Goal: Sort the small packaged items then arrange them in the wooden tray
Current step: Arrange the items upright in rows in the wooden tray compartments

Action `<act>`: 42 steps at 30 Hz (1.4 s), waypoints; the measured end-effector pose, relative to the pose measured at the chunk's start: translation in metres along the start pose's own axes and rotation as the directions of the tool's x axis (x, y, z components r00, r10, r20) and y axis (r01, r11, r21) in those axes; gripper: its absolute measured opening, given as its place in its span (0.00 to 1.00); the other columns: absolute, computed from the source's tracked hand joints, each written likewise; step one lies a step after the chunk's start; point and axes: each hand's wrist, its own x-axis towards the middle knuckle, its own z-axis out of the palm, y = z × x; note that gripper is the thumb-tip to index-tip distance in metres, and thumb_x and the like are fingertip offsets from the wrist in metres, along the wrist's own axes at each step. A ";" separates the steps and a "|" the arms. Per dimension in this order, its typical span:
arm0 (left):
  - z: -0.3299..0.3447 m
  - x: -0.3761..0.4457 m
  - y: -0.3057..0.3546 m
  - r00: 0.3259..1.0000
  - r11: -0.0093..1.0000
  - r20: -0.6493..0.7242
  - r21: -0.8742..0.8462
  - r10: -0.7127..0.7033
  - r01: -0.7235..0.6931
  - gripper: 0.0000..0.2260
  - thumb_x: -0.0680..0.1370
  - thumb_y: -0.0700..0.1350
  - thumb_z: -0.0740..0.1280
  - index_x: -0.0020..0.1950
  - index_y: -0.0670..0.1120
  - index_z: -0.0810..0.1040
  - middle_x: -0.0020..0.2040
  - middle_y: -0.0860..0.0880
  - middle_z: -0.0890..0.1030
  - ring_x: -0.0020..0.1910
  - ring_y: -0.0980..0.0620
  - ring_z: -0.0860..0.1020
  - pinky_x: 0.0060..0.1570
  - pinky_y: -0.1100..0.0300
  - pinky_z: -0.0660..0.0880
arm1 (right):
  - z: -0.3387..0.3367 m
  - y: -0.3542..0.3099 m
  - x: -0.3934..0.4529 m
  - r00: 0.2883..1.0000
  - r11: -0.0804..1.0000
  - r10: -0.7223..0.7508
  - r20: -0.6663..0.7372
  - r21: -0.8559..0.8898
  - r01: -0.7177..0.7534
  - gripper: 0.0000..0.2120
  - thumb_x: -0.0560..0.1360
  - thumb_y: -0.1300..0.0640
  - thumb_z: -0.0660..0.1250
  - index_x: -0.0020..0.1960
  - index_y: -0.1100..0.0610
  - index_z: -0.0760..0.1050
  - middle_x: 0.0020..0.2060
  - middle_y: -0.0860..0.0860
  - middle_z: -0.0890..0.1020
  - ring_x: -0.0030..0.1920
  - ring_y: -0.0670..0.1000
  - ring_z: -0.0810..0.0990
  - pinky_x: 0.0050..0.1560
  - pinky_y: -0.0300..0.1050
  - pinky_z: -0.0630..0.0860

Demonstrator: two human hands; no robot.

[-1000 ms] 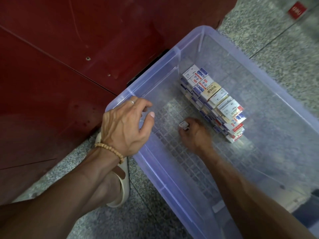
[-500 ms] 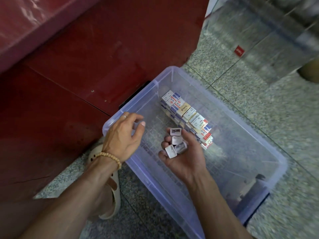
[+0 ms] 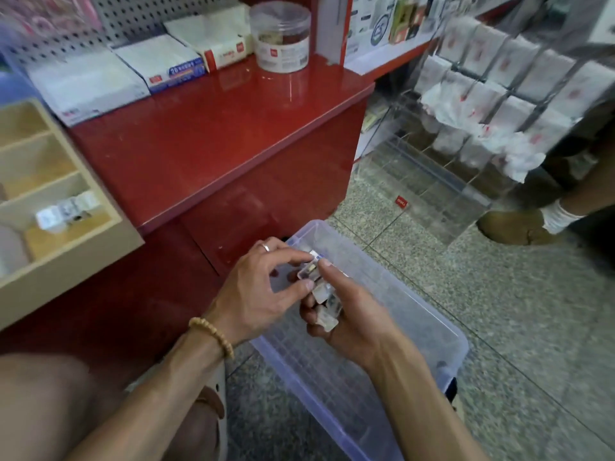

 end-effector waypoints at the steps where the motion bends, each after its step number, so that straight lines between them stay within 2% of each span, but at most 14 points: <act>1: -0.007 -0.004 0.006 1.000 1.000 -0.009 -0.016 0.018 -0.018 0.14 0.70 0.52 0.72 0.55 0.56 0.82 0.47 0.60 0.78 0.52 0.57 0.76 0.50 0.65 0.73 | 0.008 -0.003 -0.007 1.000 0.999 -0.013 0.003 -0.035 0.013 0.18 0.75 0.43 0.66 0.49 0.57 0.82 0.31 0.51 0.74 0.29 0.48 0.71 0.27 0.39 0.63; 4: -0.028 -0.019 0.021 0.996 0.996 -0.067 -0.063 0.052 -0.056 0.12 0.71 0.45 0.75 0.54 0.52 0.83 0.46 0.60 0.81 0.51 0.59 0.79 0.51 0.65 0.74 | 0.032 -0.006 -0.024 0.996 0.985 -0.088 -0.010 -0.151 0.086 0.20 0.74 0.43 0.65 0.52 0.60 0.79 0.31 0.53 0.72 0.29 0.49 0.69 0.28 0.40 0.62; 8: -0.050 -0.038 0.037 0.962 0.989 -0.241 -0.044 0.127 -0.142 0.11 0.70 0.37 0.75 0.50 0.48 0.84 0.43 0.58 0.80 0.46 0.61 0.79 0.46 0.73 0.70 | 0.061 -0.004 -0.038 0.955 0.912 -0.284 -0.082 -0.332 0.242 0.15 0.78 0.48 0.67 0.41 0.58 0.78 0.30 0.54 0.72 0.29 0.50 0.68 0.29 0.42 0.61; 13: -0.078 -0.055 0.051 0.927 0.990 -0.351 -0.004 0.129 -0.139 0.08 0.71 0.41 0.74 0.49 0.49 0.85 0.41 0.57 0.80 0.37 0.59 0.78 0.38 0.70 0.71 | 0.099 -0.002 -0.048 0.910 0.823 -0.413 -0.043 -0.445 0.353 0.16 0.78 0.51 0.70 0.32 0.52 0.77 0.28 0.54 0.74 0.29 0.50 0.70 0.30 0.43 0.64; 16: -0.101 -0.066 0.055 0.945 0.991 -0.300 0.023 0.130 -0.129 0.12 0.70 0.40 0.75 0.52 0.49 0.84 0.44 0.58 0.80 0.42 0.60 0.79 0.43 0.70 0.74 | 0.117 -0.004 -0.050 0.906 0.801 -0.424 0.022 -0.457 0.386 0.12 0.78 0.55 0.70 0.36 0.52 0.80 0.30 0.55 0.75 0.30 0.49 0.70 0.29 0.41 0.65; 21: -0.144 -0.078 0.049 0.995 0.986 -0.091 -0.152 0.049 -0.063 0.19 0.70 0.41 0.71 0.60 0.55 0.80 0.48 0.59 0.78 0.45 0.56 0.81 0.48 0.62 0.78 | 0.138 -0.020 -0.045 0.929 0.803 -0.309 0.201 -0.468 0.369 0.07 0.73 0.53 0.72 0.37 0.51 0.83 0.31 0.52 0.75 0.29 0.47 0.71 0.27 0.39 0.66; 24: -0.164 -0.081 0.048 0.993 0.995 -0.105 -0.076 0.052 -0.061 0.17 0.72 0.36 0.74 0.57 0.53 0.82 0.45 0.55 0.78 0.43 0.56 0.80 0.45 0.63 0.78 | 0.153 -0.022 -0.037 0.932 0.788 -0.255 0.257 -0.504 0.354 0.07 0.76 0.56 0.71 0.39 0.53 0.82 0.33 0.54 0.75 0.30 0.48 0.72 0.27 0.39 0.67; 26: -0.176 -0.084 0.045 0.990 0.998 -0.131 -0.008 0.061 -0.063 0.16 0.70 0.39 0.76 0.51 0.56 0.81 0.44 0.57 0.77 0.42 0.57 0.79 0.40 0.68 0.74 | 0.166 -0.021 -0.031 0.935 0.803 -0.239 0.263 -0.488 0.342 0.08 0.78 0.55 0.68 0.42 0.57 0.81 0.34 0.54 0.75 0.30 0.48 0.72 0.29 0.40 0.66; 29: -0.194 -0.085 0.034 0.970 0.994 -0.238 0.110 0.054 -0.028 0.13 0.67 0.48 0.77 0.48 0.56 0.80 0.43 0.58 0.77 0.42 0.59 0.78 0.37 0.70 0.69 | 0.184 -0.021 -0.021 0.972 0.907 -0.208 0.114 -0.350 0.235 0.11 0.82 0.57 0.61 0.49 0.60 0.79 0.33 0.51 0.74 0.29 0.48 0.70 0.31 0.44 0.60; 31: -0.208 -0.083 0.024 0.933 0.983 -0.360 0.178 0.019 0.049 0.13 0.67 0.47 0.78 0.48 0.52 0.80 0.39 0.58 0.78 0.37 0.64 0.76 0.38 0.72 0.69 | 0.189 -0.021 -0.015 0.985 0.954 -0.169 0.016 -0.250 0.168 0.12 0.83 0.57 0.58 0.53 0.62 0.77 0.32 0.51 0.75 0.27 0.48 0.70 0.31 0.44 0.59; 33: -0.223 -0.077 0.010 0.902 0.948 -0.431 0.276 -0.026 0.159 0.12 0.67 0.47 0.78 0.48 0.52 0.80 0.40 0.58 0.78 0.38 0.62 0.76 0.45 0.63 0.74 | 0.188 -0.020 -0.008 0.988 0.960 -0.151 -0.024 -0.242 0.141 0.14 0.84 0.54 0.58 0.55 0.63 0.77 0.32 0.51 0.77 0.27 0.48 0.72 0.30 0.43 0.61; 36: -0.245 -0.065 -0.018 0.899 0.840 -0.416 0.431 -0.138 0.329 0.14 0.69 0.52 0.76 0.51 0.52 0.80 0.46 0.53 0.80 0.47 0.49 0.78 0.49 0.52 0.76 | 0.187 -0.017 0.000 0.991 0.956 -0.132 -0.038 -0.269 0.117 0.17 0.84 0.51 0.57 0.54 0.63 0.78 0.32 0.51 0.80 0.27 0.47 0.73 0.29 0.41 0.62; 39: -0.258 -0.052 -0.044 0.900 0.716 -0.360 0.558 -0.246 0.419 0.15 0.69 0.55 0.74 0.52 0.52 0.80 0.50 0.52 0.80 0.52 0.49 0.77 0.48 0.54 0.76 | 0.191 -0.012 0.011 0.979 0.931 -0.187 -0.074 -0.330 0.153 0.18 0.83 0.50 0.60 0.56 0.64 0.80 0.33 0.50 0.76 0.26 0.46 0.72 0.28 0.41 0.63; 42: -0.259 -0.043 -0.056 0.908 0.663 -0.307 0.622 -0.284 0.417 0.11 0.69 0.53 0.74 0.49 0.52 0.81 0.43 0.53 0.76 0.48 0.50 0.73 0.42 0.57 0.72 | 0.193 -0.008 0.025 0.960 0.896 -0.255 -0.113 -0.402 0.191 0.13 0.82 0.54 0.64 0.53 0.63 0.82 0.34 0.49 0.73 0.27 0.47 0.72 0.28 0.42 0.66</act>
